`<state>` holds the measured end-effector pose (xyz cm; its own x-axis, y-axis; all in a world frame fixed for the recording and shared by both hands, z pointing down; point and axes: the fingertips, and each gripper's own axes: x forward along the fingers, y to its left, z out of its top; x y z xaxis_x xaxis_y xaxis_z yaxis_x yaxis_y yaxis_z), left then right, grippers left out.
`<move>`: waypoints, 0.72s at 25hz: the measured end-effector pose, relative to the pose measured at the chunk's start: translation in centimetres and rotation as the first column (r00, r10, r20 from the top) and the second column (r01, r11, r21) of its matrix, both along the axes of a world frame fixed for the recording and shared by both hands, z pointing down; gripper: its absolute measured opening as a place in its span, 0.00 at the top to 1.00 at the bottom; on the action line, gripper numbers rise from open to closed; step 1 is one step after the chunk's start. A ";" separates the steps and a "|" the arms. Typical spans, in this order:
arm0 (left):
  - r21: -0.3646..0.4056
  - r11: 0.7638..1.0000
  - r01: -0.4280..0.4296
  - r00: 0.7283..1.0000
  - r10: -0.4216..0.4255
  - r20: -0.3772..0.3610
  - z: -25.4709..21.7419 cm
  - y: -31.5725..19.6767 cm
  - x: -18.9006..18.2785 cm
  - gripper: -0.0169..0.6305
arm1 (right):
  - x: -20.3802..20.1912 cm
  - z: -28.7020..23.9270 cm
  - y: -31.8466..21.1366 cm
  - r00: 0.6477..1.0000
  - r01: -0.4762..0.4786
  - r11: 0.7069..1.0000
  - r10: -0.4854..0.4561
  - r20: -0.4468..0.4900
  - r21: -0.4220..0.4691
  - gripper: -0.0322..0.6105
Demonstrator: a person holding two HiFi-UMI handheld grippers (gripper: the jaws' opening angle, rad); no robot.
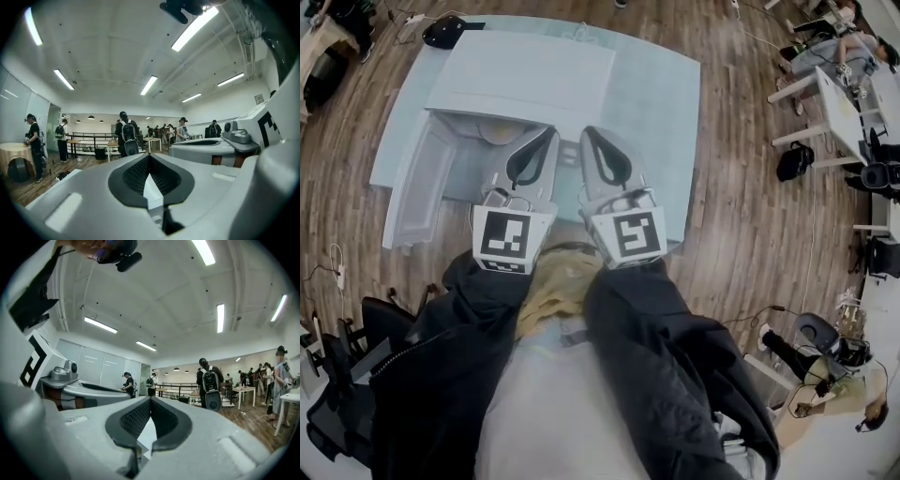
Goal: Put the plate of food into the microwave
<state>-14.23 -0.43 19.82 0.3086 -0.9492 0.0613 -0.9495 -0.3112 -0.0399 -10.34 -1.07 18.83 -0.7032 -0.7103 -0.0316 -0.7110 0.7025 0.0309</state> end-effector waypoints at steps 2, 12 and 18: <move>0.008 1.000 0.001 1.000 -0.001 0.001 -0.2 0.1 0.0 0.98 | 0.2 -0.4 0.1 1.000 -0.009 1.000 0.009 0.005 0.013 0.96; 0.014 1.000 -0.012 1.000 0.012 0.013 -0.5 -0.6 0.2 0.98 | 0.3 -1.2 -0.2 0.999 -0.032 0.999 0.031 0.007 0.043 0.96; 0.003 1.000 -0.024 1.000 0.024 0.015 -0.5 -0.7 0.8 0.98 | 0.6 -1.3 -0.3 0.999 -0.043 0.998 0.044 -0.012 0.037 0.96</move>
